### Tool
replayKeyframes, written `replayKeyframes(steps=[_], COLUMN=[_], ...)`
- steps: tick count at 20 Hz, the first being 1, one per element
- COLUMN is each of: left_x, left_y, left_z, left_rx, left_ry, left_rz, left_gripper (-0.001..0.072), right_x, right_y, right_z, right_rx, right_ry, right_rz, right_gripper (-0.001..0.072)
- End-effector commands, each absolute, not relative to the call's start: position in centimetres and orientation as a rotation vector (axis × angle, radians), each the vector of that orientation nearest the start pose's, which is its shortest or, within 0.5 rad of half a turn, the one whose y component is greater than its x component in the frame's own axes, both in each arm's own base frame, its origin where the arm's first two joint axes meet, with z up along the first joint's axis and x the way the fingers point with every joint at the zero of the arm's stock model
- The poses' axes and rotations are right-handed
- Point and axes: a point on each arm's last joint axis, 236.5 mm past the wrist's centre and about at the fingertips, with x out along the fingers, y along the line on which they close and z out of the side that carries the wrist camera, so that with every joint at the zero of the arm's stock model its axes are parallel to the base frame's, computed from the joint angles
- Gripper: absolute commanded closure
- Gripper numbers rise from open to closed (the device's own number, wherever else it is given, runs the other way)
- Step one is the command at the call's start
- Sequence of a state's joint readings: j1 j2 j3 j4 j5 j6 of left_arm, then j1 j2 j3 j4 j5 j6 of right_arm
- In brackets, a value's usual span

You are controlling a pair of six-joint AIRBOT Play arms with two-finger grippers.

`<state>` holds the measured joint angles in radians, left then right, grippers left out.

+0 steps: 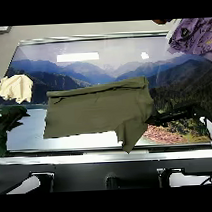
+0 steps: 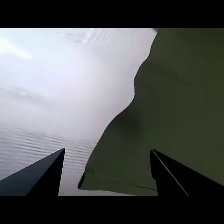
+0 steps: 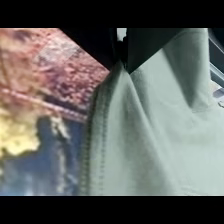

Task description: Fold the clothes and pants, and hang the long-sleeved shirts on hangers.

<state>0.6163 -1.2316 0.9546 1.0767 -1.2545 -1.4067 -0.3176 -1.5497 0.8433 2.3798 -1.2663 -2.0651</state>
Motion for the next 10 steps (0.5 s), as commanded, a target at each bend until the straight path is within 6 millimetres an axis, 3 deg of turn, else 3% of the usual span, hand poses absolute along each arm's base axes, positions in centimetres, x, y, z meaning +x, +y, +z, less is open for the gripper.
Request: replayKeyframes(steps=[1, 6, 10], left_x=[29.2, 25.3, 23.8], left_y=[7.9, 4.9, 3.1], left_z=[-4.1, -8.7, -10.1], left_rx=[-0.969, -1.028, -1.066], left_ry=[1.217, 1.318, 1.381], left_rz=[0.015, -0.015, -0.041], left_gripper=[0.0102, 0.0102, 0.0102], right_x=[30.7, 30.9, 31.0], right_y=[7.4, 7.3, 7.3], right_z=[-8.8, -8.3, -8.3], right_rx=[0.807, 0.799, 0.816], right_ry=[1.524, 1.508, 1.513], right_rz=[0.470, 0.468, 0.448], right_gripper=[0.0682, 0.0682, 0.0682])
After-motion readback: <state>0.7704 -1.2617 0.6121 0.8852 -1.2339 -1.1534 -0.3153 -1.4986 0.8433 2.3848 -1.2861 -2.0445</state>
